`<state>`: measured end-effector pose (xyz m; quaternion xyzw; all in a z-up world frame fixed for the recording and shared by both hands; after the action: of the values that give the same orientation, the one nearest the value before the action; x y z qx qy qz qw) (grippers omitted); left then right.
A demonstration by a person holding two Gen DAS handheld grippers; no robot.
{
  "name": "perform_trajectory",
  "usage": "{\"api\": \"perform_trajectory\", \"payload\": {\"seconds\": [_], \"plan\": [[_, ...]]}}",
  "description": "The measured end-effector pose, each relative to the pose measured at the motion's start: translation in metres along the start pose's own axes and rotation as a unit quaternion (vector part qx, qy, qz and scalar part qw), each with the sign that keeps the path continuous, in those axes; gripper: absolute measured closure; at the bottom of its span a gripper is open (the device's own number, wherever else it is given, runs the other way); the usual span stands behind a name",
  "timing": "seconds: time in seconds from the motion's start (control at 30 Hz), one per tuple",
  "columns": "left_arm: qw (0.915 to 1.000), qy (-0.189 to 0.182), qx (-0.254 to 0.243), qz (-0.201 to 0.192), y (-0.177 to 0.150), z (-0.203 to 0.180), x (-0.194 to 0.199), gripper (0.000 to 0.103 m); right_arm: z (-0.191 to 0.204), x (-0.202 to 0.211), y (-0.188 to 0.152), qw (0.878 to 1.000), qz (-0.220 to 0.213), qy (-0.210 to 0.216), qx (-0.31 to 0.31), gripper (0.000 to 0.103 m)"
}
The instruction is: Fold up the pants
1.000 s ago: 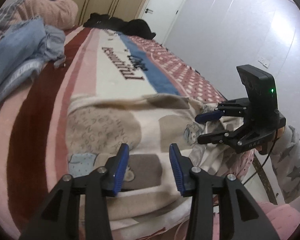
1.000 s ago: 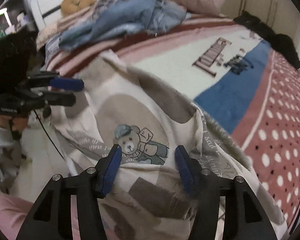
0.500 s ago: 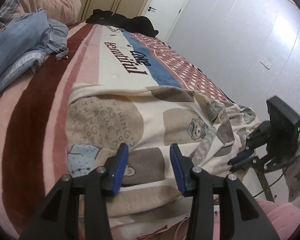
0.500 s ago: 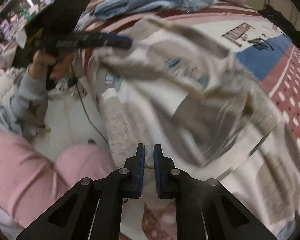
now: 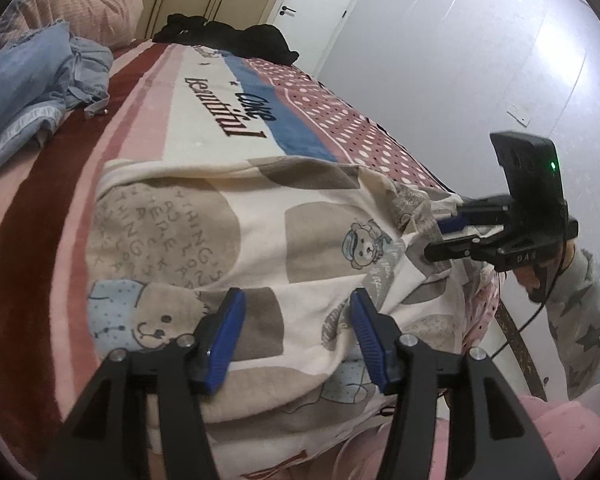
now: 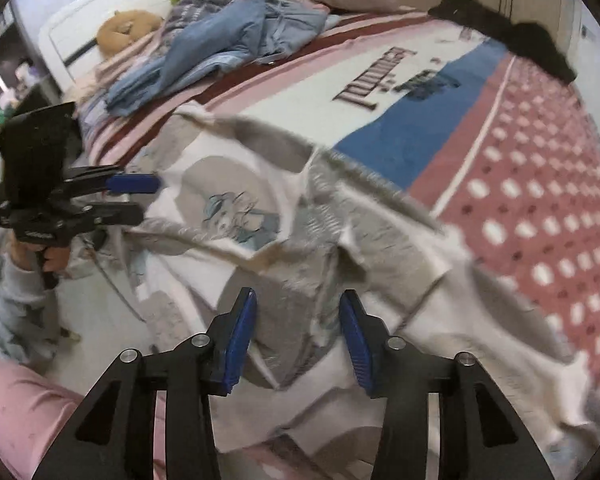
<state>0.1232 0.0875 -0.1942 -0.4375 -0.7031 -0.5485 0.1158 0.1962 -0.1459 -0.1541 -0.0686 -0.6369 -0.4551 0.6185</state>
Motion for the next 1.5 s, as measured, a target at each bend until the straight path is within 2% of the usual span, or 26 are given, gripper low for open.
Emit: {"api": "perform_trajectory", "payload": {"seconds": [0.03, 0.1, 0.17, 0.27, 0.33, 0.5, 0.63, 0.7, 0.8, 0.87, 0.9, 0.93, 1.0, 1.1, 1.23, 1.3, 1.37, 1.4, 1.43, 1.47, 1.5], "plan": [[1.0, 0.002, 0.002, 0.0, 0.001, 0.001, -0.001, 0.053, 0.002, 0.0, -0.001, 1.0, -0.011, 0.005, 0.001, 0.1], [1.0, 0.006, 0.003, 0.0, 0.001, 0.002, -0.001, 0.053, 0.009, 0.005, -0.003, 0.999, -0.035, 0.009, 0.018, 0.1], [1.0, 0.009, 0.004, 0.0, 0.001, 0.003, -0.001, 0.053, 0.02, 0.015, -0.007, 0.998, -0.042, 0.037, 0.035, 0.101], [0.9999, 0.011, 0.012, -0.002, 0.003, 0.006, -0.002, 0.053, 0.037, 0.022, -0.019, 0.995, -0.029, 0.066, 0.066, 0.101], [0.9998, 0.012, 0.016, -0.002, 0.004, 0.006, -0.002, 0.053, 0.05, 0.021, -0.032, 0.993, -0.003, 0.075, 0.091, 0.101], [0.9998, 0.016, 0.014, 0.001, 0.004, 0.002, -0.002, 0.053, 0.057, 0.014, -0.051, 0.993, 0.02, 0.033, 0.108, 0.1], [0.9983, -0.058, 0.0, 0.0, 0.001, -0.013, 0.002, 0.052, 0.056, 0.018, -0.056, 0.991, 0.038, 0.032, 0.122, 0.1], [0.9978, -0.065, -0.015, 0.007, 0.002, -0.022, -0.003, 0.052, 0.057, 0.018, -0.059, 0.989, 0.056, 0.03, 0.135, 0.1], [0.9942, -0.101, -0.029, 0.023, 0.001, -0.037, -0.017, 0.055, 0.054, 0.026, -0.05, 0.991, 0.041, 0.024, 0.126, 0.099], [0.9918, -0.115, -0.046, 0.034, 0.001, -0.048, -0.026, 0.06, 0.049, 0.037, -0.035, 0.994, 0.011, 0.014, 0.108, 0.088], [0.9914, -0.111, -0.057, 0.039, 0.0, -0.053, -0.029, 0.067, 0.046, 0.043, -0.028, 0.995, -0.004, 0.003, 0.102, 0.08], [0.9911, -0.107, -0.065, 0.045, -0.001, -0.057, -0.032, 0.08, 0.045, 0.046, -0.022, 0.995, -0.016, -0.013, 0.098, 0.073], [0.9899, -0.103, -0.075, 0.062, -0.005, -0.061, -0.038, 0.094, 0.043, 0.045, -0.01, 0.995, -0.029, -0.041, 0.092, 0.068], [0.9873, -0.112, -0.092, 0.066, -0.014, -0.065, -0.035, 0.097, 0.044, 0.033, 0.002, 0.996, -0.033, -0.027, 0.078, 0.058], [0.9847, -0.116, -0.106, 0.076, -0.025, -0.067, -0.029, 0.097, 0.052, 0.006, 0.006, 0.997, -0.014, 0.024, 0.066, 0.057], [0.9811, -0.125, -0.115, 0.093, -0.033, -0.068, -0.029, 0.097, 0.053, -0.004, 0.005, 0.998, -0.007, 0.024, 0.065, 0.057], [0.9778, -0.129, -0.123, 0.111, -0.039, -0.069, -0.029, 0.097, 0.053, -0.011, 0.003, 0.997, -0.004, -0.003, 0.076, 0.061], [0.9774, -0.127, -0.123, 0.116, -0.042, -0.068, -0.028, 0.097, 0.053, -0.013, 0.002, 0.997, -0.004, -0.018, 0.077, 0.083], [0.977, -0.13, -0.12, 0.119, -0.043, -0.066, -0.026, 0.097, 0.049, -0.014, 0.002, 0.996, -0.005, -0.04, 0.074, 0.098], [0.9773, -0.135, -0.113, 0.117, -0.042, -0.063, -0.023, 0.097, 0.042, -0.013, 0.003, 0.996, -0.01, -0.064, 0.062, 0.098], [0.9789, -0.139, -0.103, 0.109, -0.039, -0.06, -0.018, 0.094, 0.038, -0.01, 0.003, 0.996, -0.018, -0.07, 0.054, 0.099]]}}
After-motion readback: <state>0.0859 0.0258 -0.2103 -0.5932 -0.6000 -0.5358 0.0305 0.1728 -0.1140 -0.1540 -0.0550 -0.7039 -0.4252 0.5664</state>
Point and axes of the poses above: each gripper's, at about its wrist camera, not at the fingertips, and x roughly against the way its jaws point, z to its left, y to its top, the point moved 3 cm from there along -x, roughly the way its jaws point, and after that the axes turned 1 degree about -x, right-handed, at the moved point
